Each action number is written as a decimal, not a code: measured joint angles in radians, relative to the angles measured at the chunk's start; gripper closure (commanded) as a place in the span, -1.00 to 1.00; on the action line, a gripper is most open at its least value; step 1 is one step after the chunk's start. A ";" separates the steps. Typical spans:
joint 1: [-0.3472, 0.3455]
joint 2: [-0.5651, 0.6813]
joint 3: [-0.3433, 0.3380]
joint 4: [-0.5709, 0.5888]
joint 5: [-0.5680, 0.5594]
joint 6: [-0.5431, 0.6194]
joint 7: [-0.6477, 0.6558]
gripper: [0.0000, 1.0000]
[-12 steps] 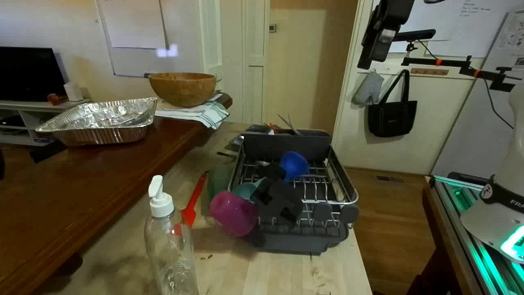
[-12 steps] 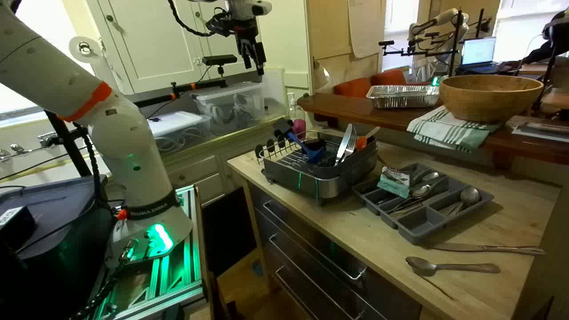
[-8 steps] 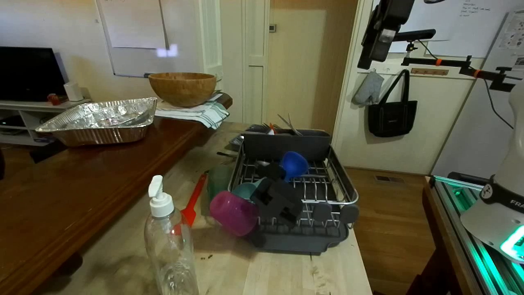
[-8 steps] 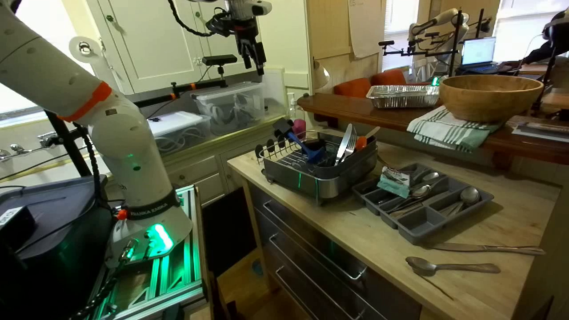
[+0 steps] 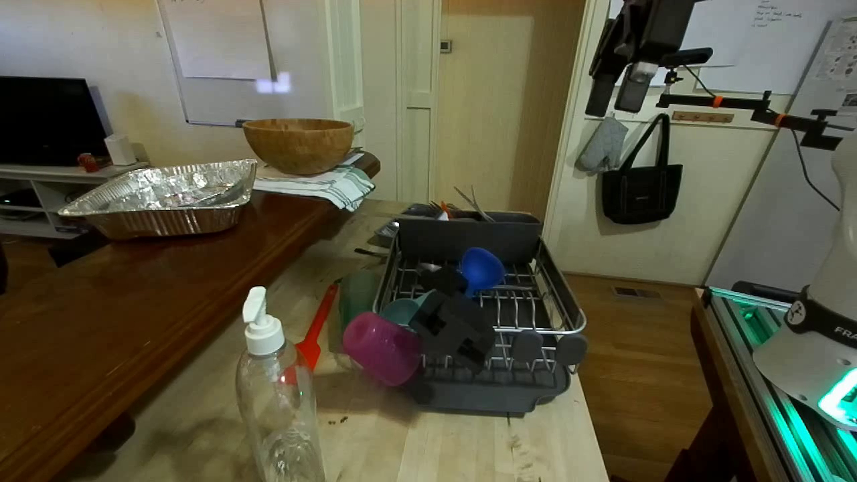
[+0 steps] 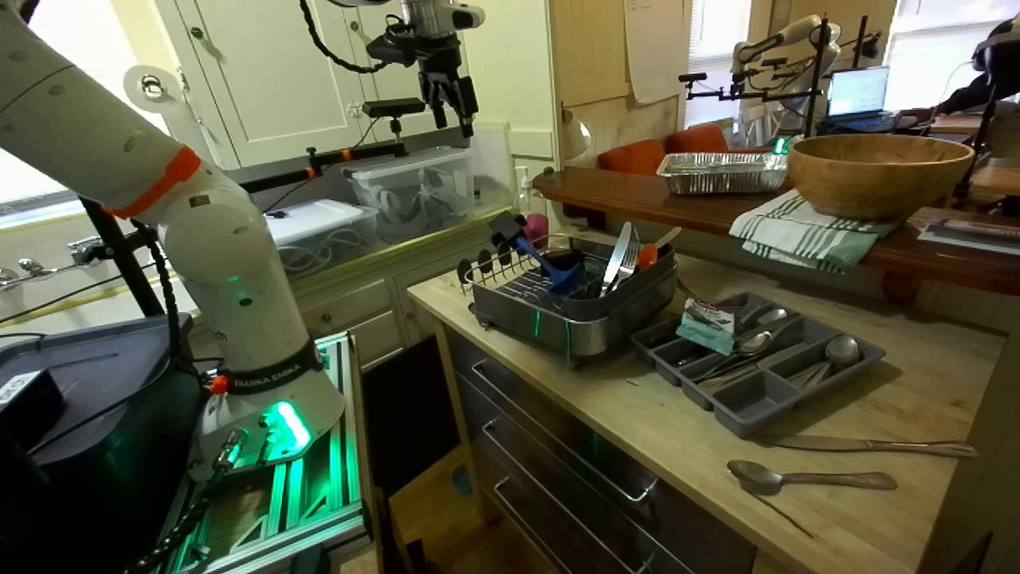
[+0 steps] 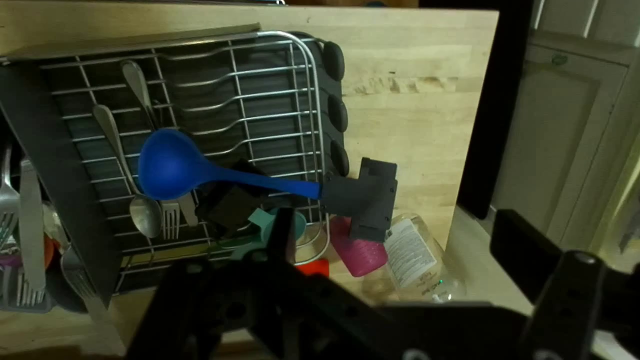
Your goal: Move the blue serving spoon to the next tray
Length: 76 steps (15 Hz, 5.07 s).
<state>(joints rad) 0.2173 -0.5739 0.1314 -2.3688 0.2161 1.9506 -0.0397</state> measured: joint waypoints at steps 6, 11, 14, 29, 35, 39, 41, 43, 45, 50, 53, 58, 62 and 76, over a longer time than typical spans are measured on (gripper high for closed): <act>0.025 0.060 0.015 0.009 -0.098 -0.033 -0.216 -1.00; 0.030 0.124 0.000 0.041 -0.143 -0.031 -0.369 -1.00; 0.032 0.119 0.001 0.041 -0.143 -0.031 -0.368 -1.00; 0.107 0.277 0.039 0.065 -0.360 0.100 -0.827 -1.00; 0.100 0.289 0.036 0.065 -0.357 0.125 -0.854 -1.00; 0.106 0.297 0.035 -0.015 -0.357 0.311 -0.961 -1.00; 0.110 0.301 0.034 -0.067 -0.356 0.452 -1.021 -1.00; 0.114 0.309 0.030 -0.117 -0.346 0.591 -1.081 -1.00; 0.126 0.324 0.018 -0.154 -0.323 0.713 -1.151 -1.00; 0.223 0.391 -0.039 -0.196 -0.048 0.876 -1.366 -1.00; 0.283 0.417 -0.059 -0.209 0.118 0.893 -1.479 -1.00; 0.310 0.447 -0.111 -0.221 0.243 0.892 -1.617 -1.00; 0.273 0.449 -0.075 -0.218 0.245 0.892 -1.617 -1.00; 0.220 0.506 -0.036 -0.119 0.356 0.758 -1.676 -1.00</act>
<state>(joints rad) 0.4374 -0.0681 0.0951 -2.4880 0.5721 2.7087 -1.7161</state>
